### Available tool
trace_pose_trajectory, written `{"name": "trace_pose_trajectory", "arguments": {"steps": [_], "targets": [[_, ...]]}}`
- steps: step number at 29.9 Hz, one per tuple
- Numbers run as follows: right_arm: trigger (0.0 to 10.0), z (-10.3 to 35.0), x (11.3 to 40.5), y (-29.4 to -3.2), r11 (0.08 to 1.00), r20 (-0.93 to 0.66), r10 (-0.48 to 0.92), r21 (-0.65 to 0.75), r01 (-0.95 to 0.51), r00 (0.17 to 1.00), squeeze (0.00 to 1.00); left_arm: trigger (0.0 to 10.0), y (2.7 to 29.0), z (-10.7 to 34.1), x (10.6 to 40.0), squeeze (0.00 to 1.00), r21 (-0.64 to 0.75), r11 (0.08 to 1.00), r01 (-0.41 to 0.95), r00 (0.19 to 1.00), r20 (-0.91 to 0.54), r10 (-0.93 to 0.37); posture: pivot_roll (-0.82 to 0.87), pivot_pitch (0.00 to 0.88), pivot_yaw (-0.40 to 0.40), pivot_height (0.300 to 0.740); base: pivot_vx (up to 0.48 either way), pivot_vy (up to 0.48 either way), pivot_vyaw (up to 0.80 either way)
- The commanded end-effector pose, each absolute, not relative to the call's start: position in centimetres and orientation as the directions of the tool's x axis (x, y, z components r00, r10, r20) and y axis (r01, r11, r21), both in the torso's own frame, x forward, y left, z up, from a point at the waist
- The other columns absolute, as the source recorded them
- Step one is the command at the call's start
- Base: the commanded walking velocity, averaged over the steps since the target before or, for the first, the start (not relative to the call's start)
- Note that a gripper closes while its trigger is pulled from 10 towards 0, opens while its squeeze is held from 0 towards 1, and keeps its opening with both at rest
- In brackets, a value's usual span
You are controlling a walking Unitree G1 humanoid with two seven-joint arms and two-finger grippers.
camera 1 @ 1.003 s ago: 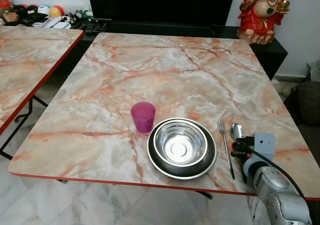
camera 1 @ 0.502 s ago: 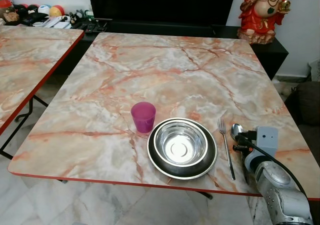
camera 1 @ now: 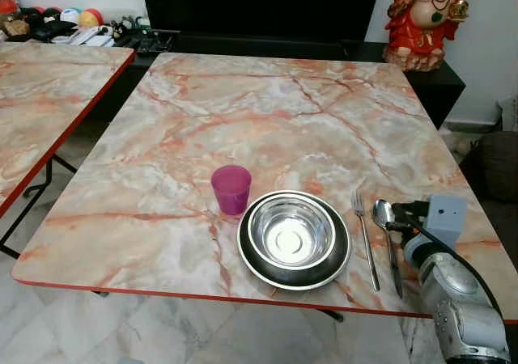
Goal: Setting the table
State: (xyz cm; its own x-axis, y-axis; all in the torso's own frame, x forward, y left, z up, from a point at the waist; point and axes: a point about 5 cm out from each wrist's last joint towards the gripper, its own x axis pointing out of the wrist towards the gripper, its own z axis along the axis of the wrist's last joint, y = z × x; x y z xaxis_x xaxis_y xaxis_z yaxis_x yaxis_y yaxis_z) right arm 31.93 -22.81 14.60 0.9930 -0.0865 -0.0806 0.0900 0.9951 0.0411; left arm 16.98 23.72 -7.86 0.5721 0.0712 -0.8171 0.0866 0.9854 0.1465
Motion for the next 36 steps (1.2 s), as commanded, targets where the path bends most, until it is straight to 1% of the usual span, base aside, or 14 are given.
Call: {"name": "trace_pose_trajectory", "arguments": {"steps": [1,3,8,9,12,16,23,30,33,36], "targets": [[10.0,16.7,32.1,-22.7,0.995,0.038,-0.085,0.047,0.083,0.996,0.00,10.0,23.6,-8.3,16.2,0.00,0.148,0.984,0.103,0.546,-0.835,0.068,-0.04,0.126,-0.011,0.740,0.000,0.000,0.00],[10.0,17.9,32.1,-22.6,0.996,0.115,-0.086,0.048,0.080,0.990,0.00,10.0,23.7,-8.2,16.3,0.00,0.153,0.983,0.098,0.548,-0.833,0.075,-0.04,0.115,-0.007,0.740,0.000,0.000,0.00],[10.0,18.1,32.2,-22.6,0.995,0.135,-0.090,0.053,0.084,0.987,0.00,10.0,23.8,-8.2,16.3,0.00,0.155,0.983,0.095,0.549,-0.832,0.078,-0.04,0.112,-0.007,0.740,0.000,0.000,0.00],[10.0,18.5,32.2,-22.8,0.994,0.166,-0.097,0.056,0.089,0.981,0.00,10.0,24.0,-8.1,16.4,0.00,0.149,0.986,0.072,0.554,-0.828,0.085,-0.05,0.086,-0.002,0.740,0.000,0.000,0.00],[10.0,19.5,32.2,-23.2,0.994,0.234,-0.107,0.054,0.097,0.966,0.00,10.0,24.2,-7.8,16.8,0.00,0.137,0.990,0.024,0.568,-0.817,0.099,-0.05,0.071,0.003,0.740,0.000,0.000,0.00],[10.0,20.3,32.2,-23.0,0.995,0.290,-0.095,0.054,0.082,0.952,0.00,10.0,24.3,-7.6,17.3,0.00,0.142,0.990,0.027,0.572,-0.814,0.101,-0.05,0.041,0.009,0.740,0.000,0.000,0.00],[10.0,20.2,32.5,-22.9,0.996,0.292,-0.083,0.035,0.076,0.953,0.00,10.0,24.1,-7.3,18.2,0.00,0.143,0.989,0.029,0.584,-0.806,0.099,-0.06,0.000,0.015,0.740,0.000,0.000,0.00],[10.0,20.0,32.6,-22.7,0.998,0.302,-0.068,0.017,0.066,0.951,0.00,10.0,24.0,-7.3,18.3,0.00,0.141,0.990,0.017,0.583,-0.806,0.105,-0.06,0.000,0.009,0.740,0.000,0.000,0.00],[10.0,19.7,32.6,-22.5,0.998,0.294,-0.055,0.003,0.056,0.954,0.00,10.0,24.0,-7.5,17.9,0.00,0.123,0.992,-0.015,0.575,-0.811,0.109,-0.06,0.000,0.005,0.740,0.000,0.000,0.00],[10.0,19.4,32.6,-22.2,0.999,0.289,-0.034,-0.016,0.040,0.957,0.00,10.0,23.9,-7.9,17.2,0.00,0.068,0.990,-0.119,0.558,-0.821,0.124,-0.06,0.000,-0.006,0.740,0.000,0.000,0.00]]}}
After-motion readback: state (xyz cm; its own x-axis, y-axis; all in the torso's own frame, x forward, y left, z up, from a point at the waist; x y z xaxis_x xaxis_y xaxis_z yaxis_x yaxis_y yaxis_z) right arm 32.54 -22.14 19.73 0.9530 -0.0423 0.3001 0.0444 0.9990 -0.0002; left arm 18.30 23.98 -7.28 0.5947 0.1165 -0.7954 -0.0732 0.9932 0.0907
